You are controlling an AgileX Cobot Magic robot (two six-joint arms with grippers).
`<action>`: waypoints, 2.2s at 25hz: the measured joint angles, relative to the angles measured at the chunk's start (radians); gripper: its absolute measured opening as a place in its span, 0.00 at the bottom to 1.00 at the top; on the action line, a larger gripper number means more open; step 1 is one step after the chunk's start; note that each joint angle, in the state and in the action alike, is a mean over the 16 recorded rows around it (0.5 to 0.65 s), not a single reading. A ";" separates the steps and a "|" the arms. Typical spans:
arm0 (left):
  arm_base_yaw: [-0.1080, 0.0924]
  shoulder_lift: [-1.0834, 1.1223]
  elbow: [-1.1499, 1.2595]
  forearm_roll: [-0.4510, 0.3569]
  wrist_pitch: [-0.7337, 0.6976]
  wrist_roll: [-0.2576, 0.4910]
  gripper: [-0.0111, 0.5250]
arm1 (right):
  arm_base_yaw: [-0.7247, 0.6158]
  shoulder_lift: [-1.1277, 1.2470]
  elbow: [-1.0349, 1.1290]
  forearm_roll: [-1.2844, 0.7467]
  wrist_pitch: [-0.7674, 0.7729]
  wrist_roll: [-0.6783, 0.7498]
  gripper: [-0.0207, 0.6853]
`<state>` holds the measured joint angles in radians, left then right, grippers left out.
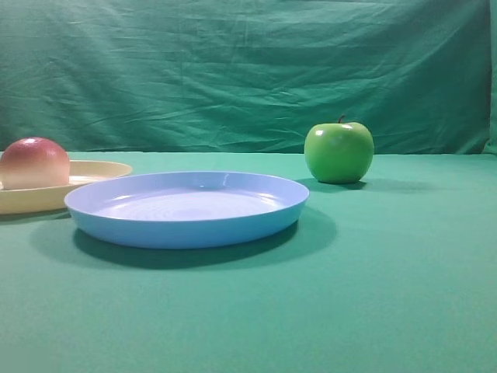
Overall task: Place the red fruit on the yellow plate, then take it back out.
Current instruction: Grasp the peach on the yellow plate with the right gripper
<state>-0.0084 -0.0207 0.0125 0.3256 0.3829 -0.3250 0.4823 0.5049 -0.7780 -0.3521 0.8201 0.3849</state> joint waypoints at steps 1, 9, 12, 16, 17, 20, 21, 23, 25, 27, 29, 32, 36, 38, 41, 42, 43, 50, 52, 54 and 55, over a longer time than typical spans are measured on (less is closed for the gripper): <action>0.000 0.000 0.000 0.000 0.000 0.000 0.02 | -0.024 -0.021 0.028 -0.004 -0.028 0.006 0.03; 0.000 0.000 0.000 0.000 0.000 0.000 0.02 | -0.226 -0.246 0.295 -0.005 -0.240 0.014 0.03; 0.000 0.000 0.000 0.000 0.000 0.000 0.02 | -0.284 -0.335 0.395 -0.002 -0.286 0.014 0.03; 0.000 0.000 0.000 0.000 0.000 0.000 0.02 | -0.337 -0.428 0.518 0.001 -0.330 0.013 0.03; 0.000 0.000 0.000 0.000 0.000 0.000 0.02 | -0.346 -0.446 0.547 0.002 -0.343 0.013 0.03; 0.000 0.000 0.000 0.000 0.000 0.000 0.02 | -0.367 -0.487 0.626 0.005 -0.386 0.012 0.03; 0.000 0.000 0.000 0.000 0.000 0.000 0.02 | -0.372 -0.497 0.650 0.005 -0.402 0.012 0.03; 0.000 0.000 0.000 0.000 0.000 0.000 0.02 | -0.380 -0.510 0.691 0.007 -0.433 0.011 0.03; 0.000 0.000 0.000 0.000 0.000 0.000 0.02 | -0.386 -0.515 0.726 0.009 -0.463 0.009 0.03; 0.000 0.000 0.000 0.000 0.000 0.000 0.02 | -0.390 -0.516 0.754 0.012 -0.485 0.007 0.03; 0.000 0.000 0.000 0.000 0.000 0.000 0.02 | -0.391 -0.516 0.777 0.015 -0.498 0.005 0.03; 0.000 0.000 0.000 0.000 0.000 0.000 0.02 | -0.392 -0.516 0.798 0.023 -0.505 0.001 0.03; 0.000 0.000 0.000 0.000 0.000 0.000 0.02 | -0.392 -0.516 0.804 0.064 -0.487 -0.045 0.03; 0.000 0.000 0.000 0.000 0.000 0.000 0.02 | -0.392 -0.516 0.804 0.100 -0.472 -0.086 0.03; 0.000 0.000 0.000 0.000 0.000 0.000 0.02 | -0.392 -0.516 0.804 0.157 -0.452 -0.155 0.03; 0.000 0.000 0.000 0.000 0.000 0.000 0.02 | -0.392 -0.516 0.804 0.177 -0.447 -0.178 0.03; 0.000 0.000 0.000 0.000 0.000 0.000 0.02 | -0.392 -0.516 0.804 0.197 -0.445 -0.202 0.03; 0.000 0.000 0.000 0.000 0.000 0.000 0.02 | -0.392 -0.516 0.804 0.318 -0.444 -0.352 0.03; 0.000 0.000 0.000 0.000 0.000 0.000 0.02 | -0.392 -0.516 0.804 0.334 -0.445 -0.371 0.03; 0.000 0.000 0.000 0.000 0.000 0.000 0.02 | -0.392 -0.516 0.804 0.340 -0.445 -0.378 0.03; 0.000 0.000 0.000 0.000 0.000 0.000 0.02 | -0.392 -0.516 0.804 0.341 -0.445 -0.380 0.03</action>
<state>-0.0084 -0.0207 0.0125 0.3256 0.3829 -0.3250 0.0907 -0.0112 0.0259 -0.0107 0.3752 0.0050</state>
